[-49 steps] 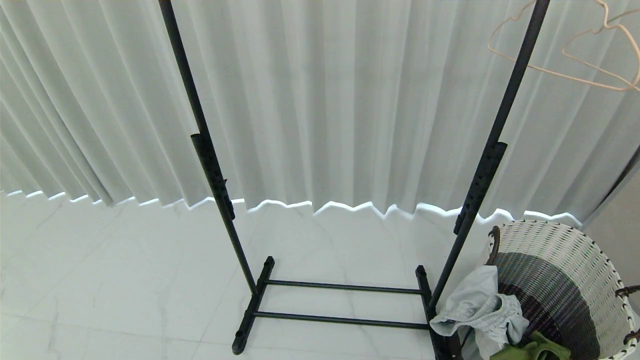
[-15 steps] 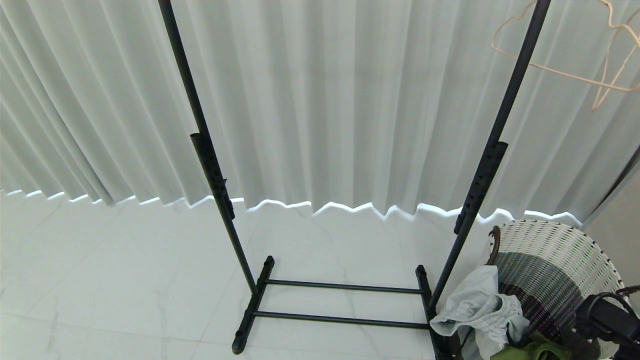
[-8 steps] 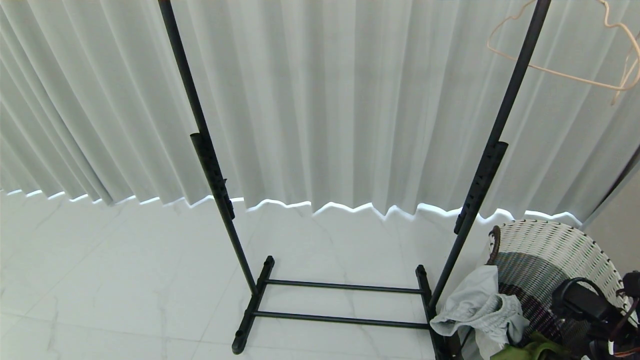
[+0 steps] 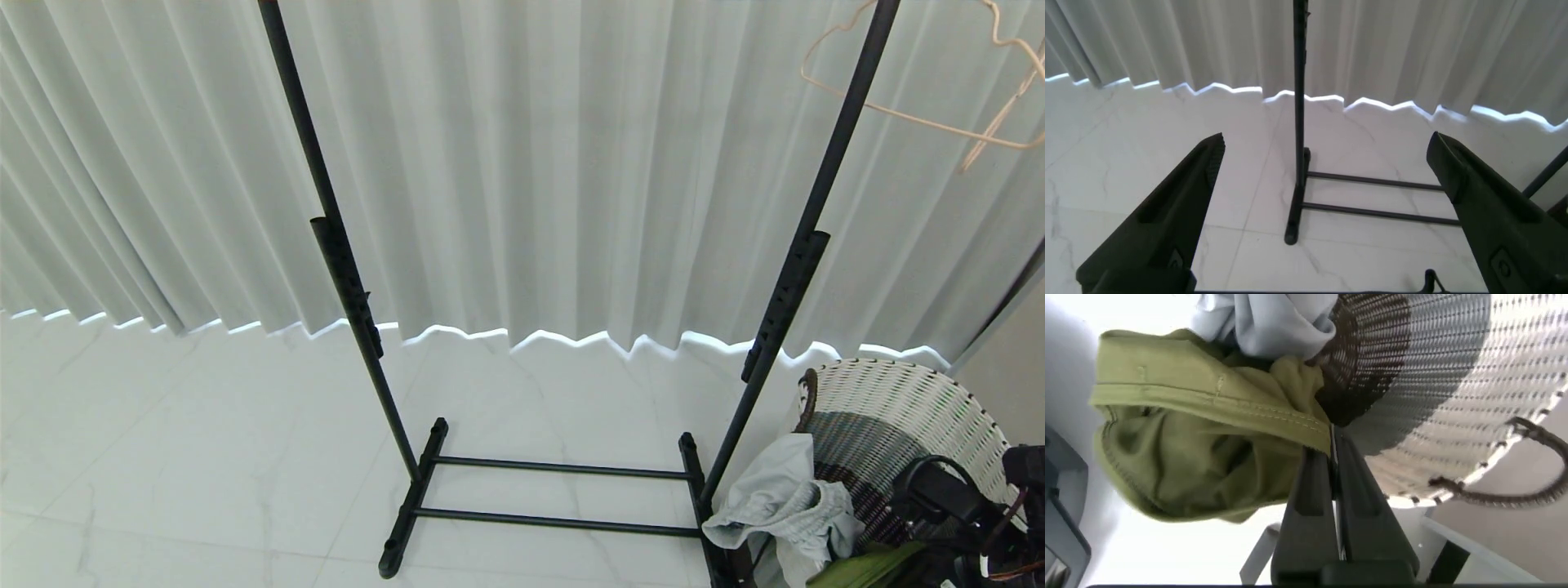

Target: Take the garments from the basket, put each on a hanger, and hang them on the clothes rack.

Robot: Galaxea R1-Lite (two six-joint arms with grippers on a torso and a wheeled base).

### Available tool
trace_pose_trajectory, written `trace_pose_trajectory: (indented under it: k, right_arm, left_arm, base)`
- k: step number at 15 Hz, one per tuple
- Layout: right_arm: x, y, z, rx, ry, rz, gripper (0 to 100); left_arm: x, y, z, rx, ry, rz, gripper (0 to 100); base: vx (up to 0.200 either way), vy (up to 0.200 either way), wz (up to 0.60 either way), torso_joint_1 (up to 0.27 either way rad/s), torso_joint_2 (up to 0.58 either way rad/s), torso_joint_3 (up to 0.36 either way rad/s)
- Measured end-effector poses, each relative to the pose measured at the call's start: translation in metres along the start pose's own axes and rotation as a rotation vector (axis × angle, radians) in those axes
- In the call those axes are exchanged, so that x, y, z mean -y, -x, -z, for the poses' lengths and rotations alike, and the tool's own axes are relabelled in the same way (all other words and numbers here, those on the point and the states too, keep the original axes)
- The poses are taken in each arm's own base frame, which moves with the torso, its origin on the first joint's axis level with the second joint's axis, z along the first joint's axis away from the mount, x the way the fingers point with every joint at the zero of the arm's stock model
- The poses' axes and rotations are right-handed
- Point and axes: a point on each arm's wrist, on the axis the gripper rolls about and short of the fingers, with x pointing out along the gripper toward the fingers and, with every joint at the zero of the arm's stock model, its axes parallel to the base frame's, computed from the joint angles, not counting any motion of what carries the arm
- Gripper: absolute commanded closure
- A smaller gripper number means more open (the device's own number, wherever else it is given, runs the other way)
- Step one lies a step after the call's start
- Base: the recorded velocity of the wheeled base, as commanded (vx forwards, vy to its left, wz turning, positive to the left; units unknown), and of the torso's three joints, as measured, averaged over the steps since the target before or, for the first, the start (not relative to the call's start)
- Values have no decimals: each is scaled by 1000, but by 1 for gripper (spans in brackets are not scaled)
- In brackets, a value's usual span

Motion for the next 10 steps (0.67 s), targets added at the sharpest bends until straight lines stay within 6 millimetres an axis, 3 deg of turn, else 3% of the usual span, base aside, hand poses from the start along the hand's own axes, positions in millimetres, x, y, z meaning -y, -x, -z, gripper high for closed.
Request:
trace_pose_trajectory:
  k: [5,7,10]
  right_arm:
    - [-7,40,15,-2,0,3,100]
    - [-8,68,19,-50,3,-33,100]
    - [2,128,10,-7,-4,-23,100]
  left_arm:
    - [0,0,0,0,0,0,0]
    - [0,0,0,0,0,0,0]
    - [0,0,0,0,0,0,0]
  base:
    - [0,0,0,0,0,0]
    - [0,0,0,0,0,0]
    - [0,0,0,0,0,0]
